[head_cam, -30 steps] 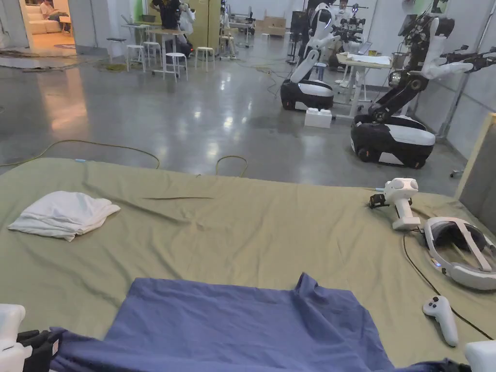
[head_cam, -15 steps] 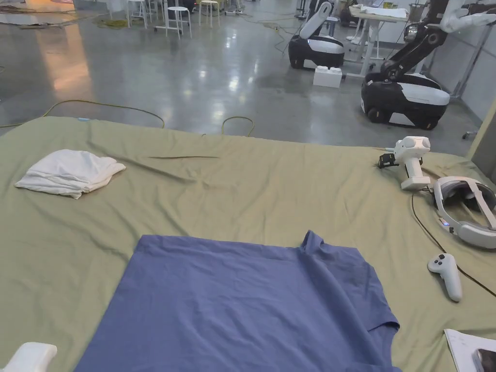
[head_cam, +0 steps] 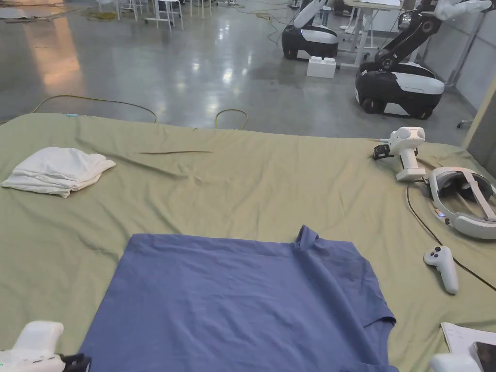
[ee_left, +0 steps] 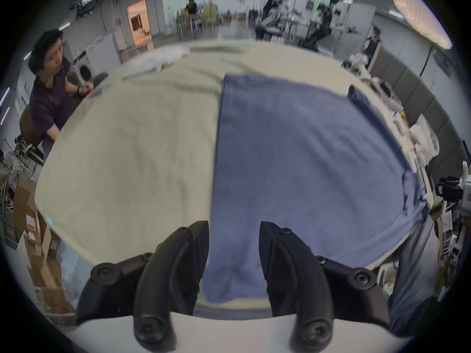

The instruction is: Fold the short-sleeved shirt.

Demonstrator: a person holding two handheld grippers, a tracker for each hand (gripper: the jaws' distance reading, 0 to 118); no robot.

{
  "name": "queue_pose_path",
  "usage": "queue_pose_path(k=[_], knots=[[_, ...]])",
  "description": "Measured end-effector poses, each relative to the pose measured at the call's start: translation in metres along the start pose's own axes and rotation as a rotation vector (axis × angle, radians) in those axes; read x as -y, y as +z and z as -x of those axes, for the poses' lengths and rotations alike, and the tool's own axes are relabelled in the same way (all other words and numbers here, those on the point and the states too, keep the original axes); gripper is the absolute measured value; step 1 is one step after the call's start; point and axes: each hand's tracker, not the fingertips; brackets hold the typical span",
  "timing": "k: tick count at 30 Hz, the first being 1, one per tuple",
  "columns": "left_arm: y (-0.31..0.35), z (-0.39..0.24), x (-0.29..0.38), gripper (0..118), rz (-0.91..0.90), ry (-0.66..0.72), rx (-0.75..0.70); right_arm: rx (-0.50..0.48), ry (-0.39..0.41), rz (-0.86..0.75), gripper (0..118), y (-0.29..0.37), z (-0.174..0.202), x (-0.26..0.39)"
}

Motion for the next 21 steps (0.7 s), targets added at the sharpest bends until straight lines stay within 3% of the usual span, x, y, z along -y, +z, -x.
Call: queue_pose_path(k=[4,9,11,14,15,18,21], knots=[[0.012,-0.028,-0.031,46,-0.201,-0.017,0.033,-0.029,-0.087,-0.240,65,0.002,0.019,-0.036],[0.033,-0.065,-0.060,46,-0.471,-0.063,0.009,-0.003,-0.138,-0.516,63,0.008,0.046,-0.067],[0.041,-0.074,-0.065,46,-0.562,-0.068,-0.014,0.002,-0.149,-0.607,54,0.012,0.053,-0.073],[0.046,-0.076,-0.068,44,-0.692,-0.052,-0.027,0.056,-0.166,-0.729,27,0.019,0.063,-0.077],[0.048,-0.076,-0.069,42,-0.729,-0.041,-0.030,0.082,-0.177,-0.753,21,0.021,0.067,-0.080],[0.055,-0.080,-0.068,11,-0.803,-0.020,-0.056,0.078,-0.202,-0.816,0,0.025,0.070,-0.080],[0.056,-0.077,-0.067,0,-0.823,-0.012,-0.075,0.064,-0.177,-0.824,0,0.024,0.073,-0.083]])
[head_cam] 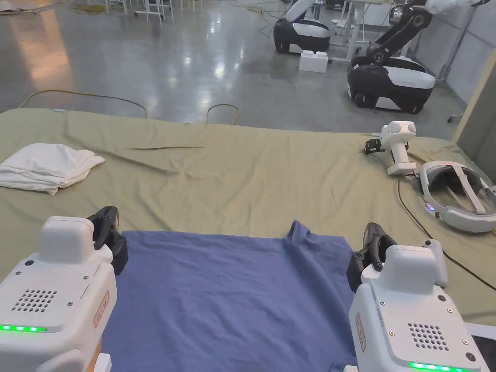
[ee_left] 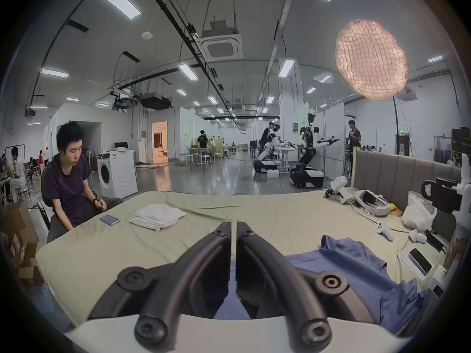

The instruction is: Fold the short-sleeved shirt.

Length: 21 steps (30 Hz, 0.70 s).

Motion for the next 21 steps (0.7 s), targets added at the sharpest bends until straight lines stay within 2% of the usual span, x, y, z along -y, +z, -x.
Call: queue_pose_path(k=[6,10,18,20,21], knots=[[0.002,0.004,-0.001,0,0.023,-0.006,-0.026,-0.004,0.024,-0.004,0,-0.003,0.007,0.000],[0.002,0.028,0.011,0,0.238,-0.018,-0.009,-0.019,0.034,0.032,0,-0.003,0.005,0.001],[0.016,0.100,0.077,0,0.756,0.090,0.027,-0.028,0.038,0.148,0,-0.005,-0.004,0.020],[0.018,0.108,0.094,5,0.847,0.093,0.031,-0.031,0.041,0.173,0,-0.007,-0.004,0.026],[0.021,0.106,0.098,12,0.899,0.089,0.042,-0.034,0.046,0.190,0,-0.008,-0.004,0.029]])
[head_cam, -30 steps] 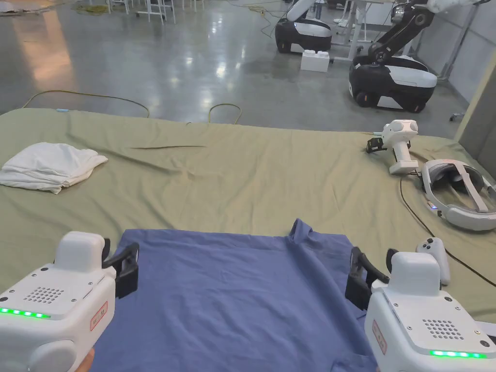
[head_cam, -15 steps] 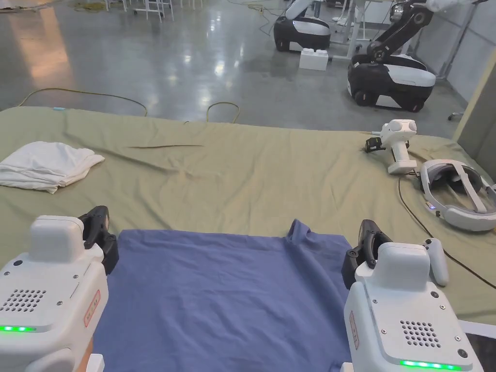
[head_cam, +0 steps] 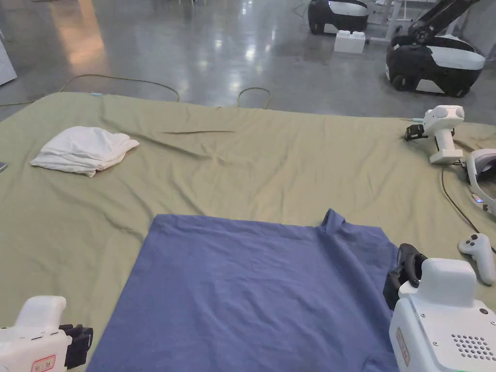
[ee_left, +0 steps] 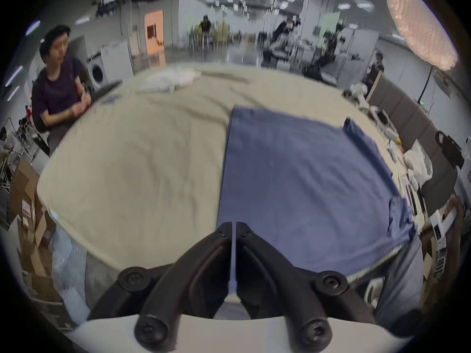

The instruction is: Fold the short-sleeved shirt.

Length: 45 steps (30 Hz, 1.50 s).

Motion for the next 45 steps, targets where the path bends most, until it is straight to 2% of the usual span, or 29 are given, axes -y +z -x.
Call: queue_pose_path(k=[2,4,8,10,12,14,17,19,20,21,22,23,28,29,33,37,41,42,43,45], knots=[[-0.011,0.002,0.007,26,0.069,0.007,0.006,-0.007,0.005,0.020,0,-0.001,0.001,0.006],[-0.021,0.003,0.012,54,0.142,0.027,0.016,-0.014,0.011,0.041,0,-0.001,0.001,0.010],[-0.047,0.002,0.020,57,0.267,0.016,-0.104,-0.018,0.027,0.070,0,0.002,-0.001,0.016],[-0.060,0.000,0.025,57,0.307,0.005,-0.098,-0.017,0.037,0.086,0,0.005,-0.004,0.018],[-0.052,-0.003,0.025,55,0.262,0.034,-0.109,-0.010,0.051,0.111,0,0.008,-0.009,0.019],[-0.052,-0.009,0.024,40,0.257,0.023,-0.126,-0.002,0.073,0.156,0,0.011,-0.015,0.020],[-0.046,-0.014,0.032,33,0.217,-0.027,-0.096,0.043,0.109,0.256,0,0.014,-0.026,0.021],[-0.046,-0.015,0.032,14,0.216,-0.005,-0.082,0.053,0.093,0.330,4,0.016,-0.036,0.023],[-0.045,-0.013,0.032,10,0.215,0.003,-0.076,0.039,0.074,0.375,12,0.017,-0.043,0.024],[-0.043,-0.014,0.032,9,0.213,0.001,-0.081,0.023,0.055,0.422,28,0.018,-0.050,0.026],[-0.042,-0.016,0.032,8,0.211,-0.010,-0.085,0.007,0.040,0.478,51,0.018,-0.056,0.029],[-0.041,-0.017,0.032,8,0.208,-0.021,-0.091,-0.011,0.025,0.536,63,0.019,-0.062,0.033],[-0.035,-0.015,0.032,8,0.202,0.001,-0.086,-0.001,0.075,0.784,68,0.028,-0.079,0.065],[-0.034,-0.015,0.031,8,0.201,0.007,-0.083,-0.008,0.064,0.829,69,0.030,-0.083,0.074],[-0.038,-0.010,0.031,8,0.204,0.021,-0.074,0.003,-0.017,0.985,69,0.025,-0.094,0.108],[-0.037,-0.010,0.031,8,0.204,0.028,-0.071,-0.019,-0.096,1.067,68,0.016,-0.096,0.130],[-0.037,-0.010,0.031,8,0.205,0.031,-0.068,-0.028,-0.082,1.096,44,0.014,-0.087,0.142],[-0.037,-0.010,0.031,8,0.206,0.030,-0.068,-0.024,-0.060,1.084,35,0.015,-0.084,0.140],[-0.036,-0.010,0.031,8,0.206,0.029,-0.068,-0.030,-0.052,1.078,16,0.017,-0.082,0.139],[-0.037,-0.010,0.031,8,0.206,0.028,-0.069,-0.076,-0.071,1.077,10,0.017,-0.079,0.137]])
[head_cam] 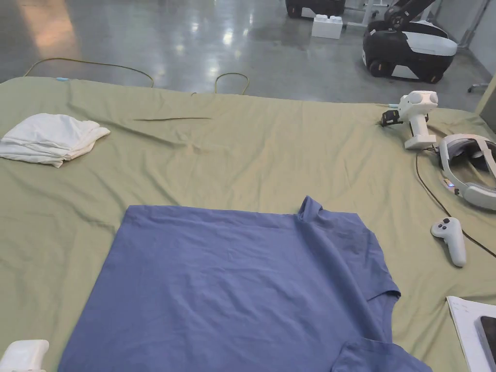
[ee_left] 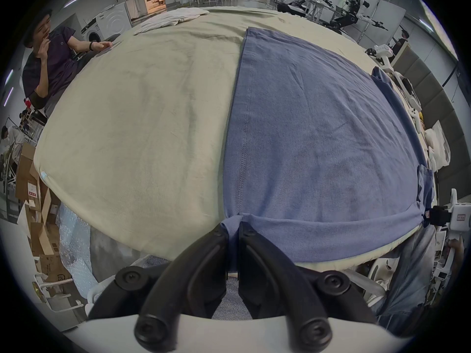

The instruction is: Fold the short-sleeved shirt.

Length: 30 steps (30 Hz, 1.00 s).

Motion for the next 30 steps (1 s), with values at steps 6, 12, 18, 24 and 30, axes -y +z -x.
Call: queue_pose_path(k=[6,12,18,24,30], knots=[[0.005,0.002,-0.001,8,-0.007,0.000,0.004,0.029,0.039,-0.062,8,0.023,0.002,0.005],[0.028,0.003,-0.020,8,-0.124,0.040,0.049,0.032,0.050,-0.166,8,0.057,0.004,-0.016],[0.036,-0.002,-0.070,8,-0.204,0.028,0.062,0.031,0.051,-0.244,8,0.068,0.009,-0.067],[0.020,-0.003,-0.129,8,-0.218,0.044,0.081,0.032,0.042,-0.258,8,0.051,0.004,-0.131],[-0.017,-0.008,-0.168,8,-0.147,0.050,0.085,0.004,0.034,-0.184,8,0.005,-0.001,-0.184]])
